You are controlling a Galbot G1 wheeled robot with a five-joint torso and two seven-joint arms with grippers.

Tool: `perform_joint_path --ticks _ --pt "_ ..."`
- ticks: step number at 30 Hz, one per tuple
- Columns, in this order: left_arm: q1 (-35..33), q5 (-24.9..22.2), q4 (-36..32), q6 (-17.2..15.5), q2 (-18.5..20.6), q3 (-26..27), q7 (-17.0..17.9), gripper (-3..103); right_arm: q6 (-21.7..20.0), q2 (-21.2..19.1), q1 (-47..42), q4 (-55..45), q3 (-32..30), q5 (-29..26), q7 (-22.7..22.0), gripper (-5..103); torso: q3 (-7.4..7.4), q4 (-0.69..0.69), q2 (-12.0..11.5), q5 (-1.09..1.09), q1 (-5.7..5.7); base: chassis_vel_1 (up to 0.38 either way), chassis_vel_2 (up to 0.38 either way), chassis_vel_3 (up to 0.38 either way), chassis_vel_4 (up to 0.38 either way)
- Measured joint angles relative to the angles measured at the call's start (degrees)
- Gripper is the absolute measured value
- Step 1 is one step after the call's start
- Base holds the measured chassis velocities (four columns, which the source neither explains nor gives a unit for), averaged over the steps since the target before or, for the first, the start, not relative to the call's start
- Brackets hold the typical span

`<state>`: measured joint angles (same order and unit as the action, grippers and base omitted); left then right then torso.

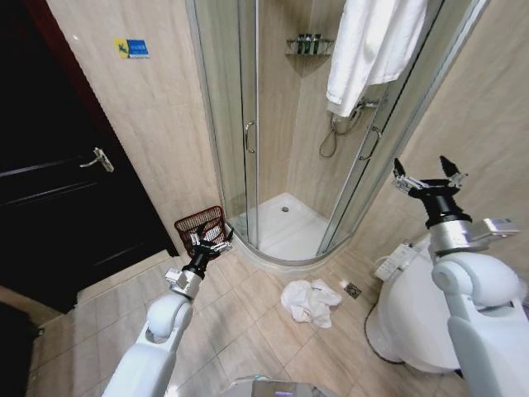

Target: Discard the used towel into the hamper.

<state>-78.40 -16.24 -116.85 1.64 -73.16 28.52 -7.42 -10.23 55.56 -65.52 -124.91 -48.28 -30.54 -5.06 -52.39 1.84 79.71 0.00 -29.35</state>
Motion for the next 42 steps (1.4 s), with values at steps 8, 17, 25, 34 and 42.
perform_joint_path --ticks 8,17,25,34,42 --pt "-0.4 0.0 0.2 0.3 0.3 0.5 -0.3 100 -0.3 0.7 -0.9 -0.9 0.1 0.3 0.1 100 0.03 0.02 -0.1 0.01 0.02 -0.036 0.045 0.056 -0.048" --pt "-0.8 0.7 0.2 1.0 -0.2 0.4 -0.5 100 -1.0 1.6 -1.4 -1.8 0.1 0.7 -0.3 100 0.05 0.00 -0.1 0.00 0.02 -0.078 0.056 0.075 -0.038" --pt "-1.3 1.8 0.3 1.1 -0.7 -0.1 -0.6 100 -1.4 2.0 2.3 1.4 1.1 0.7 -0.2 100 0.07 0.01 -0.1 0.00 0.05 0.000 0.000 0.000 0.000" --pt "-1.4 1.6 0.8 1.7 -0.5 0.2 -0.7 100 -1.8 2.2 2.2 1.6 1.2 0.6 0.8 100 0.08 0.02 -0.2 0.00 0.06 0.000 0.000 0.000 0.000" --pt "-0.8 1.2 1.5 2.1 -0.3 0.0 -1.0 100 -1.9 1.9 0.6 0.6 0.3 0.5 0.9 100 0.09 0.00 -0.2 0.00 0.06 0.000 0.000 0.000 0.000"
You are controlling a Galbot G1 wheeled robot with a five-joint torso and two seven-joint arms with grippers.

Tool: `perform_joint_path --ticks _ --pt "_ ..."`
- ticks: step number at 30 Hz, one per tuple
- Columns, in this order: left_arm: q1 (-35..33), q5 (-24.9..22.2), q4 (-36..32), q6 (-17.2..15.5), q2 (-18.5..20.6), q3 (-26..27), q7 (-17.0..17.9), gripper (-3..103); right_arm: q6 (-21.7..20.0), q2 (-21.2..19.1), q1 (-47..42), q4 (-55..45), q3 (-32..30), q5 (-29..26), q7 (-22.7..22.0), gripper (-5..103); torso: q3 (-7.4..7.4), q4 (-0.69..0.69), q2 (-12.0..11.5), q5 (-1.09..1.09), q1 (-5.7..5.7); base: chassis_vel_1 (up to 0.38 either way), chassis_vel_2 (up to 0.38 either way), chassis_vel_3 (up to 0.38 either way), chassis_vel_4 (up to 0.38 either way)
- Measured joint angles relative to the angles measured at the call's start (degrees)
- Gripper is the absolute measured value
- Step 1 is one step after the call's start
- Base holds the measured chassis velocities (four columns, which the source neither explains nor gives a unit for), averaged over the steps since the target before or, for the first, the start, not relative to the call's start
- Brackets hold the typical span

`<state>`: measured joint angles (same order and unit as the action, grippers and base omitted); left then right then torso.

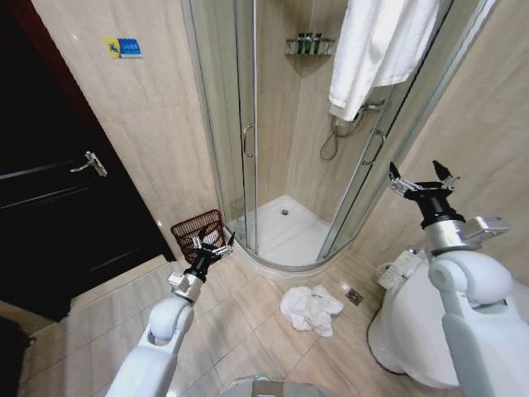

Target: Discard the used towel into the hamper.

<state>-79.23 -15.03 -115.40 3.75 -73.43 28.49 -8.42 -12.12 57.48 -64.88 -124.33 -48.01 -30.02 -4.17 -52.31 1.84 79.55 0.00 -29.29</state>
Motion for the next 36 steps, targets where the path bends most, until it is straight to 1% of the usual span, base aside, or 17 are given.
perform_joint_path --ticks 8,21,24,28,32,36 --pt "0.3 -0.7 0.2 0.0 0.3 -0.2 -0.3 100 0.2 0.0 -1.2 -0.2 -0.7 -0.1 -0.2 100 0.00 0.00 0.0 0.00 0.01 0.000 0.000 0.000 0.000" --pt "0.8 -1.0 0.9 0.2 0.4 -0.4 -0.4 100 1.4 0.5 -3.0 -0.7 -1.4 -0.3 -0.3 100 0.00 0.01 0.0 0.01 0.00 -0.077 0.063 0.085 -0.078" --pt "0.8 -2.8 1.6 1.3 1.3 -0.3 -0.5 100 0.9 1.2 -2.0 -0.8 -0.8 0.3 -0.6 100 0.00 0.00 0.0 0.00 -0.02 -0.042 0.039 0.026 -0.015" --pt "0.9 -3.4 2.4 1.6 1.8 -0.4 -0.5 100 0.1 2.5 -0.2 -0.9 -0.4 0.7 -1.1 100 0.00 0.00 0.0 0.00 0.00 0.000 0.000 0.000 0.000" --pt "1.0 -3.5 2.8 1.7 1.6 -0.6 0.0 100 0.1 4.0 0.5 -2.2 -0.4 0.7 -1.1 100 0.01 0.01 0.0 0.00 0.02 0.000 0.000 0.000 0.000" --pt "1.4 -3.5 2.8 1.8 1.0 -0.7 0.6 100 1.0 5.4 -0.6 -5.1 -0.4 0.8 -0.5 100 0.01 0.00 0.0 0.01 0.02 0.000 0.000 0.000 0.000"
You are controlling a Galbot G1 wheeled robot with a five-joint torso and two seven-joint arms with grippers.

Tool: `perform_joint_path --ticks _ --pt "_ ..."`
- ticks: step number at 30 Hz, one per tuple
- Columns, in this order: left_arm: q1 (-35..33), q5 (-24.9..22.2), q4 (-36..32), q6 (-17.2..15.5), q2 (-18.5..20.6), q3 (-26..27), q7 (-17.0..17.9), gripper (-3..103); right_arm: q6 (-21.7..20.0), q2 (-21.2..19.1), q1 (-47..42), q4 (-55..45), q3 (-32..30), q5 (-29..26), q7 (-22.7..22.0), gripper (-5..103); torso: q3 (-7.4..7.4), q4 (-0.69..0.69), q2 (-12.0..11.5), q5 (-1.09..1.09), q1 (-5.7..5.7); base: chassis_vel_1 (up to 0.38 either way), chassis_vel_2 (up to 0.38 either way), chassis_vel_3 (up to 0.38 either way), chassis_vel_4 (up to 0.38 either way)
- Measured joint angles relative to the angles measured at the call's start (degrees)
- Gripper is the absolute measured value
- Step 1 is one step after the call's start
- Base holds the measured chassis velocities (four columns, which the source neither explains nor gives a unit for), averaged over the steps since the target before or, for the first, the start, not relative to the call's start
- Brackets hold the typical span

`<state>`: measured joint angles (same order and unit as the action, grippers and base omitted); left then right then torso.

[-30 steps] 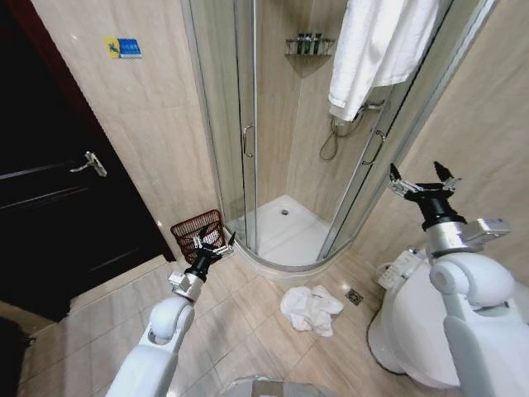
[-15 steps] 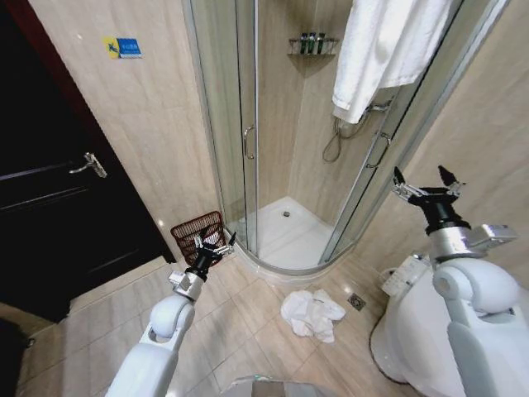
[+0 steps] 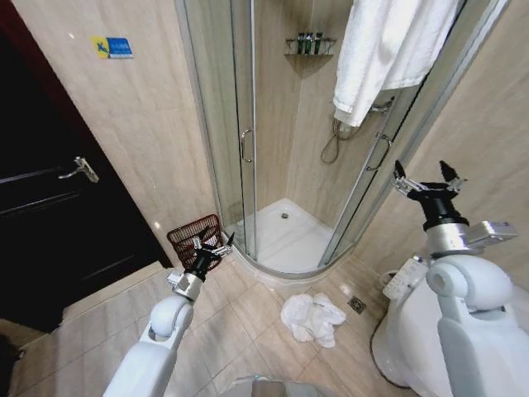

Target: Discard the used towel into the hamper.

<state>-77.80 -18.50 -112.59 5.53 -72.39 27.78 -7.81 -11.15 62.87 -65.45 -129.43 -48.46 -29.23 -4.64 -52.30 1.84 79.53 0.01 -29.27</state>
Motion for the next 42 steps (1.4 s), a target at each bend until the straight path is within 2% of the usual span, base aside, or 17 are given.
perform_joint_path --ticks 5,13,15,16,20,21,23,24,25,31,32,35,36,37,39,40,42 --pt "0.1 0.2 -0.5 -0.2 -0.1 0.2 0.0 100 0.0 -0.2 2.8 -1.0 1.9 -0.1 0.4 100 0.00 -0.01 0.0 0.00 0.00 0.000 0.000 0.000 0.000" --pt "-0.3 1.5 -0.1 -0.3 -1.0 0.8 0.0 100 -1.3 -7.3 15.1 4.4 6.5 -3.6 0.7 100 0.00 0.00 0.0 -0.01 -0.01 0.000 0.000 0.000 0.000" --pt "-0.4 1.9 0.1 -0.3 -1.3 1.0 0.0 100 -1.6 -10.7 22.2 7.5 9.3 -5.7 0.5 100 0.00 0.01 0.0 -0.03 -0.02 0.000 0.000 0.000 0.000" --pt "-0.4 1.9 0.1 -0.3 -1.3 1.0 0.0 100 -1.6 -10.7 22.2 7.5 9.3 -5.7 0.5 100 0.00 0.01 0.0 -0.03 -0.02 0.000 0.000 0.000 0.000" --pt "-0.2 2.2 0.3 -0.4 -1.5 1.2 0.0 100 -2.8 -15.6 36.1 13.2 16.4 -7.8 -1.0 100 -0.01 0.00 0.0 0.00 -0.02 0.000 0.000 0.000 0.000" --pt "-0.2 2.2 0.3 -0.4 -1.5 1.2 0.0 100 -2.8 -15.6 36.1 13.2 16.4 -7.8 -1.0 100 -0.01 0.00 0.0 0.00 -0.02 0.000 0.000 0.000 0.000" --pt "0.0 2.3 0.3 -0.5 -1.6 1.2 0.0 100 -3.6 -16.9 44.8 16.2 21.4 -9.0 -2.8 100 -0.01 0.00 0.0 0.00 -0.02 0.000 0.000 0.000 0.000" --pt "0.0 2.3 0.3 -0.5 -1.6 1.2 0.0 100 -3.6 -16.9 44.8 16.2 21.4 -9.0 -2.8 100 -0.01 0.00 0.0 0.00 -0.02 0.000 0.000 0.000 0.000" --pt "0.1 2.4 0.3 -0.6 -1.7 1.2 0.0 100 -4.0 -17.3 51.2 18.6 26.0 -9.7 -4.1 100 0.00 0.00 0.0 -0.04 -0.02 0.000 0.000 0.000 0.000" --pt "0.0 2.4 0.6 -0.4 -2.1 1.4 0.0 100 -5.1 -16.9 68.2 28.6 38.5 -10.7 -6.8 100 -0.02 0.01 0.0 0.01 -0.03 0.000 0.000 0.000 0.000" --pt "0.0 2.4 0.6 -0.4 -2.1 1.4 0.0 100 -5.1 -16.9 68.2 28.6 38.5 -10.7 -6.8 100 -0.02 0.01 0.0 0.01 -0.03 0.000 0.000 0.000 0.000" --pt "-0.4 2.4 1.0 0.3 -2.2 1.7 -0.3 100 -5.3 -14.8 78.6 35.3 44.8 -11.0 -7.9 100 0.00 -0.02 0.0 -0.01 -0.02 0.000 0.000 0.000 0.000" --pt "-0.4 2.4 1.0 0.3 -2.2 1.7 -0.3 100 -5.3 -14.8 78.6 35.3 44.8 -11.0 -7.9 100 0.00 -0.02 0.0 -0.01 -0.02 0.000 0.000 0.000 0.000" --pt "-0.4 2.4 1.0 0.4 -2.2 1.8 -0.3 100 -5.3 -14.1 80.4 36.7 45.8 -11.0 -8.1 100 0.00 -0.02 0.0 0.00 -0.02 0.000 0.000 0.000 0.000" --pt "-0.7 2.3 1.2 0.9 -2.4 2.3 -0.3 100 -5.4 -9.4 87.8 41.8 50.4 -11.0 -9.8 100 -0.01 -0.01 0.0 -0.01 -0.02 0.000 0.000 0.000 0.000" --pt "-0.7 2.3 1.2 0.9 -2.4 2.3 -0.3 100 -5.4 -9.4 87.8 41.8 50.4 -11.0 -9.8 100 -0.01 -0.01 0.0 -0.01 -0.02 0.000 0.000 0.000 0.000" --pt "-0.7 2.2 1.2 1.1 -2.4 2.4 -0.3 100 -6.2 -5.7 92.7 44.7 53.0 -10.8 -11.9 100 -0.01 0.01 0.0 -0.05 -0.03 0.000 0.000 0.000 0.000"
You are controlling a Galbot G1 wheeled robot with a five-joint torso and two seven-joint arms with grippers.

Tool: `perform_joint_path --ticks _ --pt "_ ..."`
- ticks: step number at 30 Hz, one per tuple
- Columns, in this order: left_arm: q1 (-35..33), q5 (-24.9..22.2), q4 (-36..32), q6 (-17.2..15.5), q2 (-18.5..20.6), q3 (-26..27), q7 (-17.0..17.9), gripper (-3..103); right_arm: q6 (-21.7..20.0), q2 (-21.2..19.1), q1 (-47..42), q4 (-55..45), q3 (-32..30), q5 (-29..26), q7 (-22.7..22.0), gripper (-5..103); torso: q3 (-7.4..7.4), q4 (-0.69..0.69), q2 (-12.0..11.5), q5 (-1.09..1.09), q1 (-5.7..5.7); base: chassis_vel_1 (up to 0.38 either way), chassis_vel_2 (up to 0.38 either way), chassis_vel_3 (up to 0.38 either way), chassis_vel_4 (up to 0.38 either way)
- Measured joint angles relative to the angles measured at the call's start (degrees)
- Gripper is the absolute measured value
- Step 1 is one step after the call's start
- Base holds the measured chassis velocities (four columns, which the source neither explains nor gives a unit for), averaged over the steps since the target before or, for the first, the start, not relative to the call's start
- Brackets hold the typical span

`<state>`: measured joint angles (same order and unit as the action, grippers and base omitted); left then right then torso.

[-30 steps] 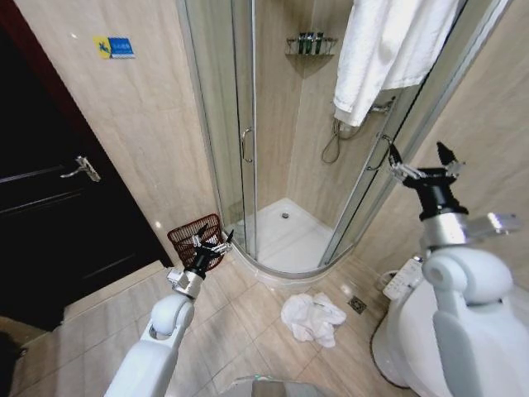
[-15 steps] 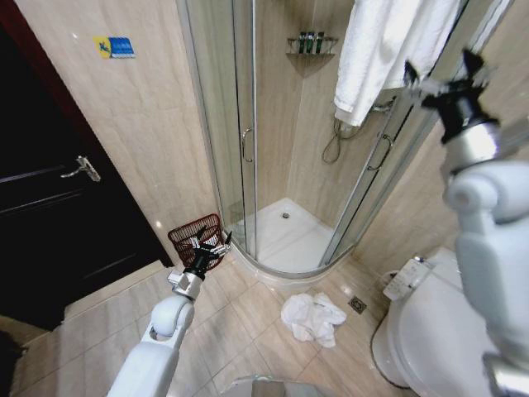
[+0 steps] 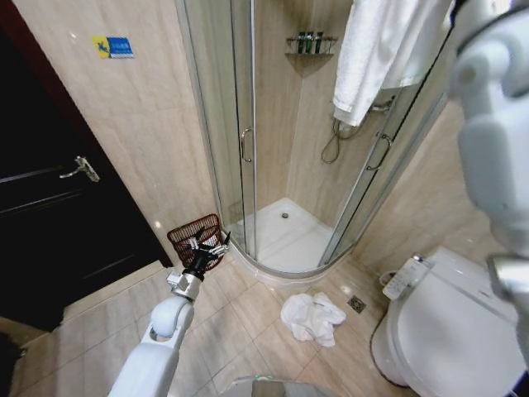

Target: Discard the used towel into the hamper.

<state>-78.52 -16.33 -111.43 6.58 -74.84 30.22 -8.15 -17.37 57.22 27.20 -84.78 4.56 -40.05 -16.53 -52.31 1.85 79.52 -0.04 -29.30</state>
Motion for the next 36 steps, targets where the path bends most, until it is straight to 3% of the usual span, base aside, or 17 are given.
perform_joint_path --ticks 5,8,19,26,33,36 --pt "-0.2 -0.4 -0.2 0.4 0.0 0.4 0.0 100 -2.5 6.5 5.9 4.4 2.5 3.0 -4.7 100 0.01 0.02 0.0 0.01 0.02 0.000 0.000 0.000 0.000" --pt "-0.5 -0.9 -0.3 0.8 0.0 0.7 0.0 100 -2.9 7.8 6.8 6.2 2.6 5.0 -5.7 100 0.01 0.00 0.0 0.02 0.02 0.000 0.000 0.000 0.000" --pt "-0.7 -2.2 1.0 2.4 0.5 1.9 -0.3 100 -3.3 7.0 6.8 9.9 1.4 7.8 -6.4 100 0.00 -0.02 0.0 0.05 0.02 0.000 0.000 0.000 0.000" --pt "-0.5 -2.2 1.3 2.7 0.3 1.6 -0.3 100 -2.3 6.3 7.4 12.4 0.3 7.8 -3.8 101 0.01 -0.01 0.0 0.05 0.02 0.000 0.000 0.000 0.000" --pt "-0.8 -1.9 1.9 3.4 0.0 1.3 -0.5 100 -1.6 4.3 6.0 11.0 0.2 5.8 -2.3 79 0.01 -0.01 0.0 0.05 0.02 0.000 0.000 0.000 0.000" --pt "-0.8 -1.8 2.0 3.6 -0.1 1.3 -0.6 100 -1.6 3.5 5.2 10.5 0.2 5.4 -2.2 75 0.01 -0.01 0.0 0.05 0.02 0.000 0.000 0.000 0.000"
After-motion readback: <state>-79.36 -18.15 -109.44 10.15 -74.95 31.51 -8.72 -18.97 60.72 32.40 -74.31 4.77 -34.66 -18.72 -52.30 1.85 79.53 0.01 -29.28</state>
